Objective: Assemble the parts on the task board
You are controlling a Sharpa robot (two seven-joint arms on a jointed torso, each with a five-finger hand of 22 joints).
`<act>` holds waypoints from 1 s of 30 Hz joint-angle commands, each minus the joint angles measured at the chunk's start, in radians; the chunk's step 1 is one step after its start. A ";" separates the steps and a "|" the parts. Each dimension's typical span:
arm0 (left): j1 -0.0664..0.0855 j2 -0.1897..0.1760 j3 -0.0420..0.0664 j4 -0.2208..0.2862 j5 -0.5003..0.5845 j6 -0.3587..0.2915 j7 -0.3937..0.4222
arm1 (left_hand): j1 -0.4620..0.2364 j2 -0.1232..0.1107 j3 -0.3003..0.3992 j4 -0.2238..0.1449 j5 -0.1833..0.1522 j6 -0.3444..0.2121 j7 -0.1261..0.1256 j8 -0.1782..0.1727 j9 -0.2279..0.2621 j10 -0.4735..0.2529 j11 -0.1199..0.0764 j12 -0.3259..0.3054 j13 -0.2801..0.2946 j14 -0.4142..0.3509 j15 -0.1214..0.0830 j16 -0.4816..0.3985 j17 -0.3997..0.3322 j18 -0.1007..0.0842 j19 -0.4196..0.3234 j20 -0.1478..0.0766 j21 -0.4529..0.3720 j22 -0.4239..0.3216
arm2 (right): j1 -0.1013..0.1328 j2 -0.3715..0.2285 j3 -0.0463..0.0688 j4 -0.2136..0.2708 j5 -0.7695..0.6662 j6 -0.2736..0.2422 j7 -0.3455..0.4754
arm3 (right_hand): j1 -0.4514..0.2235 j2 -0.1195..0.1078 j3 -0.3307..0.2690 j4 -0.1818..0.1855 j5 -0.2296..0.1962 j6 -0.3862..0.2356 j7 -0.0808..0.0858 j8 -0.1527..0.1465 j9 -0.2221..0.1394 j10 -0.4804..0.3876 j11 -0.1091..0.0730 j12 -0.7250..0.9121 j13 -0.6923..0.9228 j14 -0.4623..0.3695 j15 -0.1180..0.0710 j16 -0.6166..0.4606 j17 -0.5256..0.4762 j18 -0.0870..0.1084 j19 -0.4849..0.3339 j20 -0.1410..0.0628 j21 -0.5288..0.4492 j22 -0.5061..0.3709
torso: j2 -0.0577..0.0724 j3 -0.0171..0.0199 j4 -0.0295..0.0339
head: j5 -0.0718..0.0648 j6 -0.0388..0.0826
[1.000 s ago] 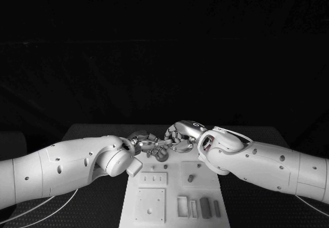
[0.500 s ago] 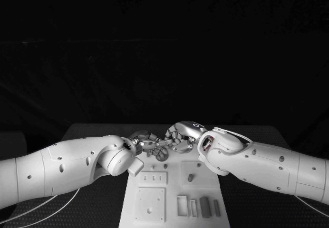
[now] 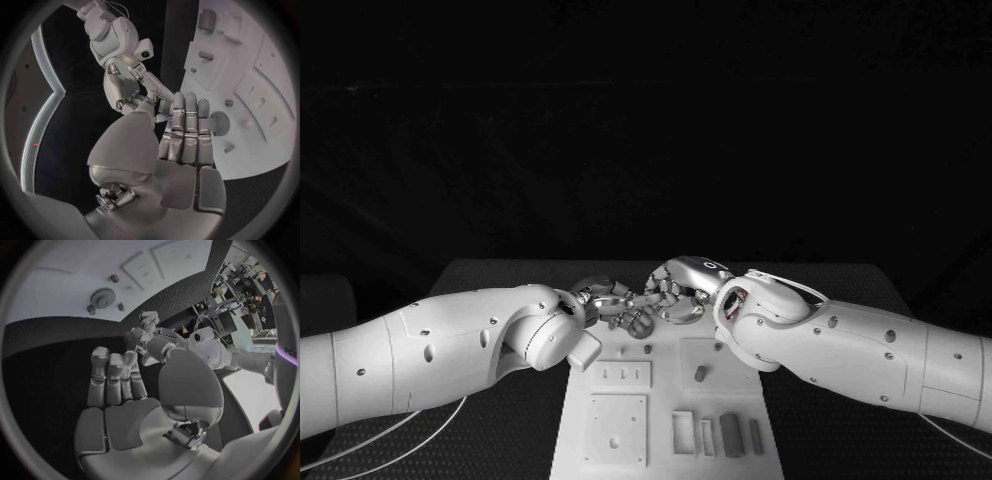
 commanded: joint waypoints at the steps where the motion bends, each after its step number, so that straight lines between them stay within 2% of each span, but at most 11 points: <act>1: 0.003 0.006 0.004 0.001 0.014 0.012 0.017 | -0.019 0.000 -0.006 0.000 -0.002 0.000 0.004 -0.004 -0.001 0.001 0.005 -0.004 0.001 0.005 -0.001 0.004 0.002 0.018 -0.002 0.000 0.005 0.011 | -0.004 0.004 -0.002 0.012 -0.004 0.015 0.016 | -0.005 0.000 0.006 -0.003 -0.001 0.054 0.034 0.026 0.071 0.005 0.001 -0.005 -0.001 0.007 -0.003 -0.003 -0.001 0.016 0.007 -0.001 0.004 -0.001 | 0.000 -0.0001 -0.0014 | 0.001 -0.001; 9: 0.003 0.009 0.004 -0.005 0.020 0.008 0.013 | -0.015 0.011 0.003 -0.002 0.000 0.001 0.003 -0.004 -0.003 0.002 0.004 -0.004 0.003 0.006 -0.003 0.005 0.003 0.020 -0.002 -0.002 0.006 0.010 | -0.006 0.005 -0.002 0.016 -0.003 0.014 0.015 | -0.006 -0.001 0.008 -0.004 -0.001 0.055 0.034 0.026 0.072 0.006 0.000 -0.006 -0.001 0.008 -0.003 -0.003 -0.001 0.016 0.008 -0.002 0.004 -0.001 | 0.000 0.0000 -0.0022 | 0.002 -0.005; 16: 0.003 0.010 0.004 -0.004 0.020 -0.003 0.007 | 0.007 0.020 0.012 -0.003 0.002 0.008 0.001 -0.002 -0.003 0.006 0.002 -0.003 0.006 0.006 -0.003 0.005 0.005 0.020 -0.003 -0.003 0.007 0.011 | -0.007 0.007 -0.002 0.018 -0.003 0.016 0.014 | -0.007 -0.001 0.010 -0.005 -0.001 0.056 0.033 0.026 0.072 0.007 0.000 -0.006 -0.001 0.009 -0.004 -0.003 -0.001 0.016 0.009 -0.002 0.004 -0.002 | 0.000 0.0005 -0.0003 | 0.002 -0.006; 18: 0.003 0.010 0.004 -0.004 0.020 -0.001 0.007 | 0.025 0.024 0.014 -0.003 0.012 0.017 -0.003 0.002 -0.002 0.008 0.001 -0.002 0.008 0.006 -0.003 0.006 0.006 0.019 -0.004 -0.003 0.008 0.011 | -0.007 0.008 -0.002 0.017 -0.003 0.019 0.014 | -0.007 -0.001 0.010 -0.005 -0.001 0.056 0.033 0.026 0.072 0.008 0.000 -0.006 -0.001 0.009 -0.004 -0.003 -0.001 0.016 0.009 -0.003 0.004 -0.002 | 0.001 0.0000 -0.0007 | 0.001 -0.006; 20: 0.003 0.010 0.004 -0.004 0.020 0.000 0.007 | 0.049 0.028 0.017 -0.004 0.049 0.021 -0.005 0.004 -0.002 0.009 -0.001 -0.001 0.010 0.006 -0.003 0.006 0.007 0.018 -0.006 -0.002 0.009 0.011 | -0.007 0.008 -0.002 0.015 -0.003 0.020 0.014 | -0.007 -0.002 0.010 -0.005 -0.001 0.056 0.033 0.025 0.072 0.008 0.000 -0.006 -0.001 0.009 -0.004 -0.003 -0.002 0.016 0.009 -0.003 0.004 -0.002 | 0.000 -0.0008 -0.0009 | 0.000 -0.006; 23: 0.003 0.009 0.004 -0.002 0.020 0.001 0.006 | 0.076 0.035 0.018 -0.008 0.076 0.028 -0.008 0.007 -0.001 0.010 -0.002 -0.001 0.012 0.005 -0.003 0.006 0.008 0.017 -0.009 -0.002 0.009 0.011 | -0.007 0.010 -0.002 0.011 -0.003 0.023 0.013 | -0.007 -0.002 0.010 -0.005 -0.001 0.056 0.033 0.025 0.073 0.008 0.000 -0.006 -0.001 0.009 -0.004 -0.003 -0.002 0.016 0.009 -0.003 0.004 -0.002 | 0.000 -0.0006 -0.0007 | 0.000 -0.007; 25: 0.003 0.008 0.004 -0.002 0.020 0.001 0.006 | 0.081 0.037 0.020 -0.009 0.081 0.030 -0.008 0.008 0.000 0.010 -0.003 -0.001 0.012 0.004 -0.003 0.006 0.008 0.017 -0.009 -0.002 0.009 0.011 | -0.008 0.011 -0.002 0.009 -0.003 0.026 0.012 | -0.007 -0.002 0.010 -0.005 -0.001 0.056 0.033 0.025 0.073 0.008 0.000 -0.006 -0.001 0.009 -0.004 -0.003 -0.002 0.016 0.009 -0.003 0.004 -0.002 | 0.000 -0.0002 -0.0007 | 0.000 -0.007; 27: 0.003 0.007 0.004 -0.002 0.020 0.000 0.008 | 0.128 0.045 0.044 -0.032 0.097 0.039 -0.015 0.013 0.002 0.016 -0.008 0.002 0.014 0.004 -0.005 0.006 0.008 0.021 -0.010 -0.004 0.008 0.010 | -0.009 0.012 -0.002 0.006 -0.003 0.028 0.011 | -0.007 -0.002 0.010 -0.005 -0.001 0.056 0.033 0.025 0.073 0.008 0.000 -0.006 -0.001 0.009 -0.004 -0.003 -0.002 0.016 0.009 -0.003 0.004 -0.002 | 0.000 -0.0001 -0.0007 | 0.000 -0.008; 30: 0.003 0.005 0.004 -0.001 0.020 0.006 0.009 | 0.188 0.049 0.090 -0.042 0.102 0.055 -0.021 0.019 0.005 0.027 -0.012 0.008 0.019 0.003 -0.002 0.005 0.009 0.013 -0.014 0.000 0.005 0.007 | -0.009 0.012 -0.002 0.003 -0.003 0.030 0.009 | -0.007 -0.002 0.011 -0.005 -0.001 0.056 0.033 0.025 0.073 0.008 0.000 -0.006 -0.001 0.009 -0.004 -0.003 -0.002 0.016 0.009 -0.003 0.004 -0.002 | 0.000 -0.0003 -0.0004 | -0.001 -0.008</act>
